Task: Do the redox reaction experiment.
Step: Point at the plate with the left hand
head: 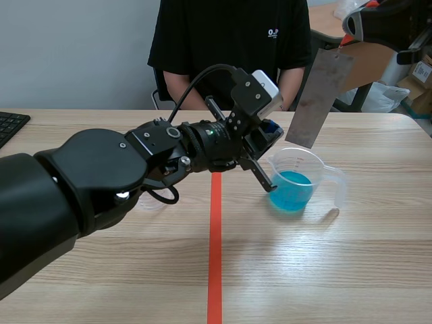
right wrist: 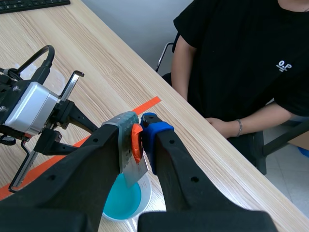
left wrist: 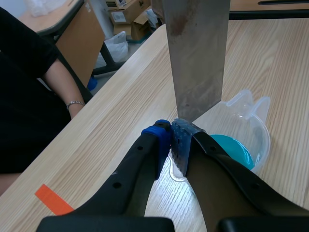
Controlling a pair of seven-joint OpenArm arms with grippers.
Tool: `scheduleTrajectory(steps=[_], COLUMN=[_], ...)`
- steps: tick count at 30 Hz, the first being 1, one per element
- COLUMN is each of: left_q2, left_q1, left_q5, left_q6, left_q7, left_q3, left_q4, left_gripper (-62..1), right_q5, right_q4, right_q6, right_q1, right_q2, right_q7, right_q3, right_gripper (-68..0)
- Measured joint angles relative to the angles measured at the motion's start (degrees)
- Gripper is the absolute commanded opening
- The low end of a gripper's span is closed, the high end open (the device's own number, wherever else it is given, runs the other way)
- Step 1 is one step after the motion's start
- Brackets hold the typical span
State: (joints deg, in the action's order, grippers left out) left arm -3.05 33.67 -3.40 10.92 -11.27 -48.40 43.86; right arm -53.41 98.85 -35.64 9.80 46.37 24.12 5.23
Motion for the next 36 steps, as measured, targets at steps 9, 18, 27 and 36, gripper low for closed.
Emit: scheduleTrajectory(steps=[9, 18, 27, 36], left_q2=[0.0, 0.0, 0.0, -0.02], left_q1=[-0.02, -0.02, -0.02, -0.02], left_q5=[0.0, 0.0, 0.0, 0.0], left_q6=[0.0, 0.0, 0.0, 0.09], left_q7=[-0.98, -0.98, -1.01, -1.2], left_q3=[0.0, 0.0, 0.0, 0.0], left_q4=[-1.86, -1.88, -1.88, -1.88], left_gripper=[-56.5, -56.5, -56.5, -56.5], right_q5=[0.0, 0.0, 0.0, 0.0], right_q4=[0.0, 0.0, 0.0, 0.0], right_q6=[0.0, 0.0, 0.0, 0.0], right_q1=[0.0, 0.0, 0.0, 0.0], right_q2=[0.0, 0.0, 0.0, 0.0], right_q7=[0.0, 0.0, 0.0, 0.42], right_q3=[0.0, 0.0, 0.0, 0.0], right_gripper=[-66.0, -66.0, -66.0, -66.0])
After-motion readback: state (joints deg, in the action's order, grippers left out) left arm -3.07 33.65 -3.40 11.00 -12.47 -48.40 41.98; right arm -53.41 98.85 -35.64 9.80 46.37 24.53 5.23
